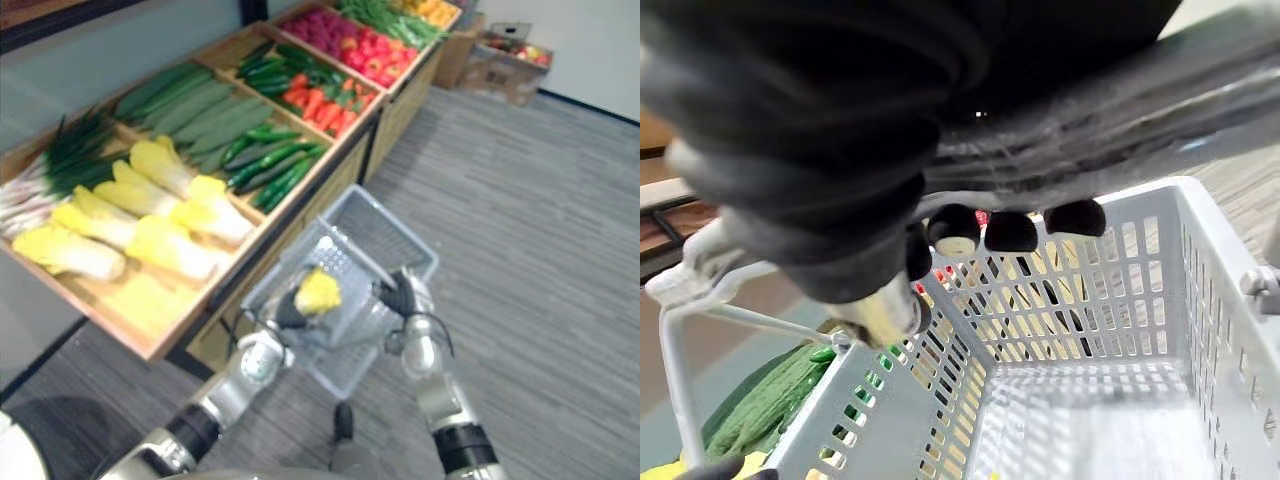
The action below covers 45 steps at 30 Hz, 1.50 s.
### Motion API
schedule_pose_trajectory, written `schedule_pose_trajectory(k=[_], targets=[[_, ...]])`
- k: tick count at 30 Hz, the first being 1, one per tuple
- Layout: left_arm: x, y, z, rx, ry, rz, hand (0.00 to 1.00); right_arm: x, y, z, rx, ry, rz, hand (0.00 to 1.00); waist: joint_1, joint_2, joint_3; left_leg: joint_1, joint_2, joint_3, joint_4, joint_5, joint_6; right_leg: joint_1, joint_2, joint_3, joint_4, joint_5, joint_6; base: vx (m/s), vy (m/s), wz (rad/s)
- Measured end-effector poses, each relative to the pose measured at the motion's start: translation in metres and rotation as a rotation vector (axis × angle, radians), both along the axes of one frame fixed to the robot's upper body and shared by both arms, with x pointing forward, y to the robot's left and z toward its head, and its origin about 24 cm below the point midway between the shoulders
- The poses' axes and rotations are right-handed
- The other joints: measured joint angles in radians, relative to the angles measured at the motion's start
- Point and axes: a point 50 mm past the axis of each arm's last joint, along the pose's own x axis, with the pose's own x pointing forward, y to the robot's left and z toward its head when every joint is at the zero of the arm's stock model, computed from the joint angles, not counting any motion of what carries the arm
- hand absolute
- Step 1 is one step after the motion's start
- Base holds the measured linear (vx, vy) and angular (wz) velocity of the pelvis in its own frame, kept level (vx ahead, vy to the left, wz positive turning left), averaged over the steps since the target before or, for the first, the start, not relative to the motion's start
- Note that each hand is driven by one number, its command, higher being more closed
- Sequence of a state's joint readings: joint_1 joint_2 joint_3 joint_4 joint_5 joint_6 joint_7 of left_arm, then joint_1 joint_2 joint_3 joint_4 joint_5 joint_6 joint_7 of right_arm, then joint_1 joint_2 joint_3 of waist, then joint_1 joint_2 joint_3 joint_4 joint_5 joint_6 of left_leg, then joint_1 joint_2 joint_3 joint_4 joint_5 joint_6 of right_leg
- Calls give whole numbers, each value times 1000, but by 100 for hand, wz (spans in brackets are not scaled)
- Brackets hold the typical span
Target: Pick vegetable in the basket
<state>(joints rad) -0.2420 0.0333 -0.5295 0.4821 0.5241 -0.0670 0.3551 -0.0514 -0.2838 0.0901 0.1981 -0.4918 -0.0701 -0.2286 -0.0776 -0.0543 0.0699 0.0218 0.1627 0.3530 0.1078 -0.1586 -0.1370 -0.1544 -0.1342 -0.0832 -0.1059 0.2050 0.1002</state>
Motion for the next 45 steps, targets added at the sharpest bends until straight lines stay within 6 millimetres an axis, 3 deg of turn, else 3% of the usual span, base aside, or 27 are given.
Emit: schedule_pose_trajectory(k=[4,8,11,13,18,22,26,30,34,36,45], targets=[[-1,-4,18,-62,-60,-20,0,-3,-2,-3,0,10,-7,100,2,0,0,-2,1,-6,1,0,0,2,-1,-5,0,0,0,-5,-3,4],[-12,-5,59,-287,-166,-83,0,-10,-7,-10,-1,42,-26,100,4,0,0,-3,1,-14,1,0,0,8,-3,-17,0,0,0,0,0,6],[-21,11,76,-454,-166,-107,0,-15,-17,-20,-6,100,-48,100,5,0,0,-3,1,-32,3,0,0,19,-5,-30,0,-1,1,-10,-5,13],[-26,33,85,-587,-167,-56,0,-21,-25,-29,-23,153,-60,100,14,0,0,-4,0,-40,2,0,1,26,-8,-37,0,-1,1,-35,-6,11],[-40,71,93,-841,-138,31,0,-40,-35,-55,-32,290,-80,100,28,1,-3,-15,0,-69,2,1,1,39,-13,-66,0,-10,5,-31,-12,16],[-52,93,84,-973,-91,105,0,-50,-51,-66,-35,352,-142,100,45,2,-5,-19,-4,-85,2,6,4,39,-18,-79,0,-10,5,-4,-7,11],[-66,110,67,-993,-48,212,0,-62,-67,-77,-9,403,-232,100,54,0,-10,-22,-6,-90,0,6,4,44,-20,-86,0,-11,6,-6,0,6],[-80,137,24,-971,60,416,0,-86,-79,-95,23,484,-322,100,54,7,-27,-18,-12,-106,1,9,9,55,-28,-105,0,-12,7,7,1,10],[-98,159,-18,-924,181,608,0,-112,-74,-115,70,575,-375,100,54,8,-44,-18,-12,-116,2,10,9,65,-30,-117,0,-16,7,-23,-13,8],[-105,166,-30,-905,210,677,0,-122,-74,-121,79,605,-399,100,54,10,-45,-19,-11,-121,10,8,8,72,-32,-125,0,-20,7,-59,-20,6],[-105,164,-35,-734,222,692,0,-137,-94,-120,109,578,-556,100,54,21,-35,-127,2,-127,214,-80,26,28,-41,-102,35,-19,23,-57,36,-3]])
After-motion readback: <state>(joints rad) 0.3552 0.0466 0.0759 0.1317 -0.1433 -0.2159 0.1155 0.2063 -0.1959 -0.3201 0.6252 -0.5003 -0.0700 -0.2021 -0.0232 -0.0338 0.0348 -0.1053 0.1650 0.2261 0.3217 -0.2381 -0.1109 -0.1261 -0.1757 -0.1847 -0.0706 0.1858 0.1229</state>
